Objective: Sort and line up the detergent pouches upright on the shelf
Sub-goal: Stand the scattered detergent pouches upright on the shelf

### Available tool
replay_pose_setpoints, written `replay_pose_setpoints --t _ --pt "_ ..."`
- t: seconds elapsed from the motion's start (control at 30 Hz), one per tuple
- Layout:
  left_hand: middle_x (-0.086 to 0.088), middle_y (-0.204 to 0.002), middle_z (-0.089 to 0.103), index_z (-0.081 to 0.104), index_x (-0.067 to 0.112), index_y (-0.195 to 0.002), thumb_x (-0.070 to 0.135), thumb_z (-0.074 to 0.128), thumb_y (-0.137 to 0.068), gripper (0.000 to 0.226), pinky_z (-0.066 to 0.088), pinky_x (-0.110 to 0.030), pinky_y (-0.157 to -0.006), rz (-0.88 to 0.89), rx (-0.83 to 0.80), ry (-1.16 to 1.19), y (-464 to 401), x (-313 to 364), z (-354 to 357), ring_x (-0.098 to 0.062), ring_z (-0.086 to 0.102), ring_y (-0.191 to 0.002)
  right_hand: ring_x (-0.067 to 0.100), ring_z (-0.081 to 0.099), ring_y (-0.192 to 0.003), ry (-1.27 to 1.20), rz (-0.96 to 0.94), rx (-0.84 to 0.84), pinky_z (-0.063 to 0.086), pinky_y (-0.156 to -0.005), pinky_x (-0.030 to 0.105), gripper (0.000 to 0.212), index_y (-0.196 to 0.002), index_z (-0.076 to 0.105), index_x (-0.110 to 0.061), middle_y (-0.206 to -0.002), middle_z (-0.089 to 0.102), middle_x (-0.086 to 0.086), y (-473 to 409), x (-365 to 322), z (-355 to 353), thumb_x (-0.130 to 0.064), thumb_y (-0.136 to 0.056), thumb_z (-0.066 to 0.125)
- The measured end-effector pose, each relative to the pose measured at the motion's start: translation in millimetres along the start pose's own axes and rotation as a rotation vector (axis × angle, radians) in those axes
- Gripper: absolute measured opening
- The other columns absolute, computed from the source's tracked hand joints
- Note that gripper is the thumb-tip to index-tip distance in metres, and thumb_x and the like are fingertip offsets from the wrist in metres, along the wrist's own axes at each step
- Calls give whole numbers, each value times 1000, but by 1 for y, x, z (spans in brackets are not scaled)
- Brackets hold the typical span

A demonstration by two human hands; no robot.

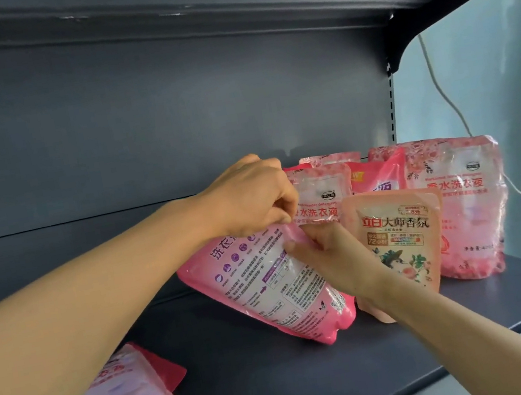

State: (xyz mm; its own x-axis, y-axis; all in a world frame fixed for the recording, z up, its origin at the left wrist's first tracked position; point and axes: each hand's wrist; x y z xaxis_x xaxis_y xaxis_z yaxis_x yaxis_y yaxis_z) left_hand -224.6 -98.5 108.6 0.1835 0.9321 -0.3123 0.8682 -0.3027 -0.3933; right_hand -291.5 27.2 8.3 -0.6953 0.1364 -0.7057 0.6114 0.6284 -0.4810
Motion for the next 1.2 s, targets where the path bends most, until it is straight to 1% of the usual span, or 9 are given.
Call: replay_pose_setpoints --t 0.13,0.27,0.33,0.43,0.5,0.6,0.73,1.1,1.2 --pt "18 -88 55 68 27 -107 21 64 -87 21 34 -21 -88 -131 106 194 17 -7 -1 2 48 -82 11 29 -42 -9 15 128 25 -46 27 43 -67 47 5 -50 35 3 6 -2 7 -27 -94 55" --pt "11 -128 47 34 32 -138 29 77 -76 76 40 -16 -82 -293 250 470 36 -15 -1 -5 54 -105 43 59 -61 -189 90 268 49 -58 53 34 -79 63 2 -74 65 27 20 -9 5 -28 -94 55" --pt "10 -126 48 29 32 -139 33 80 -71 85 45 -20 -81 -415 258 659 41 -17 1 -7 57 -104 40 68 -76 -350 151 348 55 -65 49 26 -87 68 -1 -82 72 20 31 -12 -3 -21 -94 54" --pt "4 -107 67 47 21 -127 25 79 -71 65 50 -24 -79 -472 163 1077 42 -13 10 -8 66 -92 21 73 -73 -535 219 424 58 -58 26 19 -89 70 -7 -82 76 6 52 -18 -20 -14 -94 53" --pt "1 -98 71 59 14 -115 14 73 -77 41 52 -20 -69 -412 128 1219 38 -3 16 -5 68 -81 21 73 -72 -570 238 476 58 -56 25 19 -87 70 -7 -81 75 6 66 -19 -31 -14 -93 53" --pt "-3 -99 72 63 9 -112 7 70 -80 32 55 -22 -66 -323 124 1290 23 21 19 -9 68 -81 24 72 -72 -508 277 593 59 -62 34 19 -88 69 -6 -82 75 7 85 -18 -48 -18 -92 55" --pt "-1 -100 72 59 12 -114 17 71 -81 35 54 -39 -81 -316 50 1253 3 54 18 -17 70 -88 27 71 -71 -470 326 707 58 -68 40 19 -86 69 -10 -82 75 9 110 -12 -79 -21 -93 55" --pt "9 -113 57 56 25 -110 27 70 -82 31 47 -26 -90 -391 -170 657 -5 104 43 -8 55 -103 13 63 -62 -586 347 966 55 -51 21 17 -88 63 -16 -79 66 0 104 58 -165 -22 -97 50" --pt "7 -117 56 54 27 -113 31 69 -83 34 47 -30 -91 -408 -197 551 -6 116 50 -11 54 -107 16 64 -69 -661 380 936 54 -61 29 20 -82 63 -17 -82 66 2 89 85 -163 -21 -97 50"
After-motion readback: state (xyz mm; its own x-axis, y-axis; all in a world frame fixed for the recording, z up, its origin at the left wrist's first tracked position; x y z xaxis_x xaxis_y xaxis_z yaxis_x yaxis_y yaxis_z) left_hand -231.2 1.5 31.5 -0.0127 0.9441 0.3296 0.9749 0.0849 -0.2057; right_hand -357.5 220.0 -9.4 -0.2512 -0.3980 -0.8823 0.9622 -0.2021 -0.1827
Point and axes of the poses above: each hand's wrist, its own y-axis away from the middle knuckle, its own z-axis out of the palm, x = y × z
